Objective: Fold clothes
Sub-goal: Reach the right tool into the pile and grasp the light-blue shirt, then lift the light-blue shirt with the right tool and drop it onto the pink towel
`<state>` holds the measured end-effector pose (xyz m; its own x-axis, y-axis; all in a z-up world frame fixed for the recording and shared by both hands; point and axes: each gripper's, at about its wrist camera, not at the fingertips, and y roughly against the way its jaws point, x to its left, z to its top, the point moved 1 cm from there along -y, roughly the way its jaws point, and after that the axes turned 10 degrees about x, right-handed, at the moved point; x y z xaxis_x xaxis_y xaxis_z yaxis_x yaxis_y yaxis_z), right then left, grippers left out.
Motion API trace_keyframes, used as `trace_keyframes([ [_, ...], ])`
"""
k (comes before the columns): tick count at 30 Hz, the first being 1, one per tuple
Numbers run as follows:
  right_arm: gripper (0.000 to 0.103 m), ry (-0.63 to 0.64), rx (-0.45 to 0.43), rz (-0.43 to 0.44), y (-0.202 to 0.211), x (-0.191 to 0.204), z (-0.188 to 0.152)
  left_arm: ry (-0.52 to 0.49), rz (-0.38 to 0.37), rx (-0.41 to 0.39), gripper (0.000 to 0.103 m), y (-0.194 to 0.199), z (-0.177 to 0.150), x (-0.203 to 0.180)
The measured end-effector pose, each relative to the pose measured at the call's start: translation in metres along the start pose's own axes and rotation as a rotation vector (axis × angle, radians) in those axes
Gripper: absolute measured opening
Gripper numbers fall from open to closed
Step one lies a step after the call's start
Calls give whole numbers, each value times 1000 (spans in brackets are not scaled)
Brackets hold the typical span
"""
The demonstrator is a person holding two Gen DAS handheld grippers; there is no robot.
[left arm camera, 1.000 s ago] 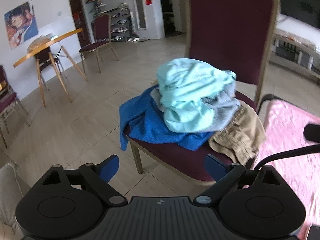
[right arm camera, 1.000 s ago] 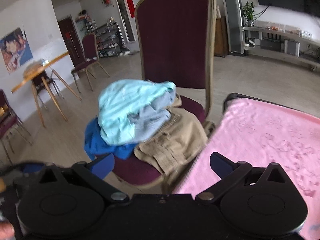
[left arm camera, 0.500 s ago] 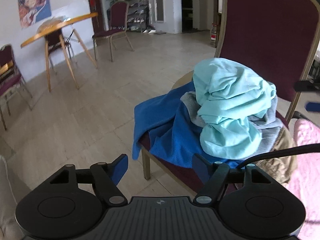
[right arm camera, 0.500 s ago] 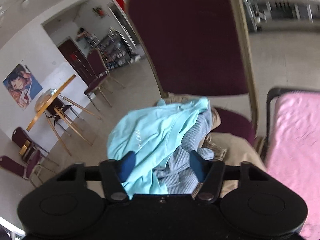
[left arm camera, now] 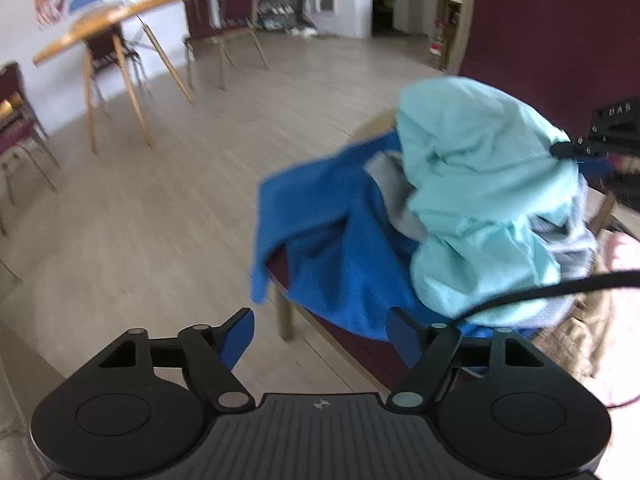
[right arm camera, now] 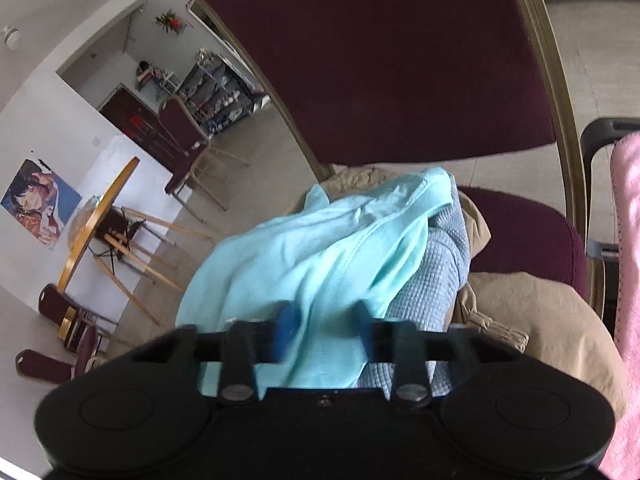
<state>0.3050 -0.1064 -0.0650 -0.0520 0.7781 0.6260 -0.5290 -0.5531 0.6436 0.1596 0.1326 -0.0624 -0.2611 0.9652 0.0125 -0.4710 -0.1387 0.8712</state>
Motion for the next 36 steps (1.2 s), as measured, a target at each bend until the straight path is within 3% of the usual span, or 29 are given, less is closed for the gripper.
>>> trace_keyframes([
  [4,6,12,-100,38,41,16,3,-10,-74,40,84,16,-7,-3],
  [6,5,14,-179,63,70,25,9,-28,-83,17,87,34,-12,-9],
  [10,5,26,-421,48,171,47,15,-83,-106,-77,92,83,-25,-27],
  [14,5,8,-670,-73,286,48,13,-178,-168,-134,92,123,-40,-62],
  [20,5,53,-873,-285,430,26,-28,-317,-263,-138,91,151,-76,-128],
  [24,5,41,-876,-435,478,-1,-46,-398,-303,-99,91,153,-103,-172],
  [30,5,-56,-785,-539,482,-68,-60,-460,-345,-47,90,144,-142,-213],
  [33,5,-140,-733,-504,474,-100,-65,-485,-334,-16,87,135,-152,-224],
  [36,5,-234,-697,-371,470,-118,-69,-485,-304,-26,86,137,-155,-227],
])
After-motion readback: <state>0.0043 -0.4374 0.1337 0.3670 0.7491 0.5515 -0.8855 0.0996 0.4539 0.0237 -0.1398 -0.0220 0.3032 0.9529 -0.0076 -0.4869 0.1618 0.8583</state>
